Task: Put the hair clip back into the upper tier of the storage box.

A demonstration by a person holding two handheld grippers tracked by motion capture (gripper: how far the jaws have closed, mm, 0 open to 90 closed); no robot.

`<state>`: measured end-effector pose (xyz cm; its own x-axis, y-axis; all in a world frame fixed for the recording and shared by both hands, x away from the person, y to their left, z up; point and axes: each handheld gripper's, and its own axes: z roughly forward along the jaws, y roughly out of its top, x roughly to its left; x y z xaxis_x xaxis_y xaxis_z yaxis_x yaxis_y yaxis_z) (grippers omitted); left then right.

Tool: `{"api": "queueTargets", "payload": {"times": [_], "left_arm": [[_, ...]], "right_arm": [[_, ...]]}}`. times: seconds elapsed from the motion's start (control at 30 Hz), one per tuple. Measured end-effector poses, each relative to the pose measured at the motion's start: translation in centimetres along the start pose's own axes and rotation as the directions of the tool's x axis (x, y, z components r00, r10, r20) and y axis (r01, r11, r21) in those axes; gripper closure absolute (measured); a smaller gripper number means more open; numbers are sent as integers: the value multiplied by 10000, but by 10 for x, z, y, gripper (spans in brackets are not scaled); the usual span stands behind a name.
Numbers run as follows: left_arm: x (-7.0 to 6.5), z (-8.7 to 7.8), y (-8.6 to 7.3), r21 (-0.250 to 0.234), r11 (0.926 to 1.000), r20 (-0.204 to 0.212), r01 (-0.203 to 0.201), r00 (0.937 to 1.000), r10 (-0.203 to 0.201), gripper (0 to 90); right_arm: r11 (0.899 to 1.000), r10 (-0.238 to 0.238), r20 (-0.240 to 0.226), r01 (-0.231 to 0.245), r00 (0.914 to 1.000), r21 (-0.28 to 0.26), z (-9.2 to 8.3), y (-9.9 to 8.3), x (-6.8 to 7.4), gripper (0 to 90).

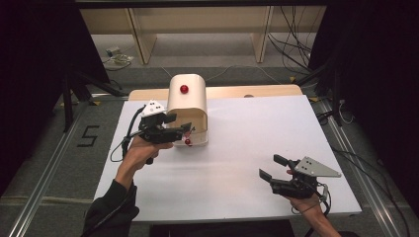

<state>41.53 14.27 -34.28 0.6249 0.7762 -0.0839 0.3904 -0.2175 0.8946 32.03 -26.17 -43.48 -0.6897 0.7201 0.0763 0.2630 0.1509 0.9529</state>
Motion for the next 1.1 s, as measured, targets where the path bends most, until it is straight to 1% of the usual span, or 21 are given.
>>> {"api": "queueTargets", "payload": {"times": [0.07,0.13,0.2,0.27,0.4,0.53,0.8,0.9,1.1], "left_arm": [[1,0,-2,93,9999,-19,-62,10000,63,310],[1,0,-2,87,10000,-15,10,10000,-10,304],[2,-1,-3,138,9999,-53,-9,10000,10,291],[2,-2,-4,88,9999,-74,54,10000,-53,280],[2,-5,-5,59,10000,-109,14,9999,-14,263],[2,-6,-6,-2,10000,-166,72,9998,-72,248],[3,-8,-8,-54,9999,-152,87,9998,-88,213],[2,-9,-9,-96,9998,-157,159,9997,-161,203],[1,-10,-10,-112,9999,-137,118,9998,-120,193]], "right_arm": [[10000,4,8,-4,10000,8,0,0,0,260],[10000,22,6,-22,10000,-34,0,0,0,261],[10000,25,20,-25,10000,-8,0,0,0,260],[10000,13,1,-13,10000,-38,0,0,0,261],[10000,-25,-4,25,10000,-46,0,0,0,260],[10000,-26,19,26,10000,-16,0,0,0,260],[10000,-35,24,35,10000,0,-1,0,0,260],[10000,-32,20,32,10000,-15,0,0,0,260],[10000,-40,35,40,10000,25,-1,0,0,260]]}}
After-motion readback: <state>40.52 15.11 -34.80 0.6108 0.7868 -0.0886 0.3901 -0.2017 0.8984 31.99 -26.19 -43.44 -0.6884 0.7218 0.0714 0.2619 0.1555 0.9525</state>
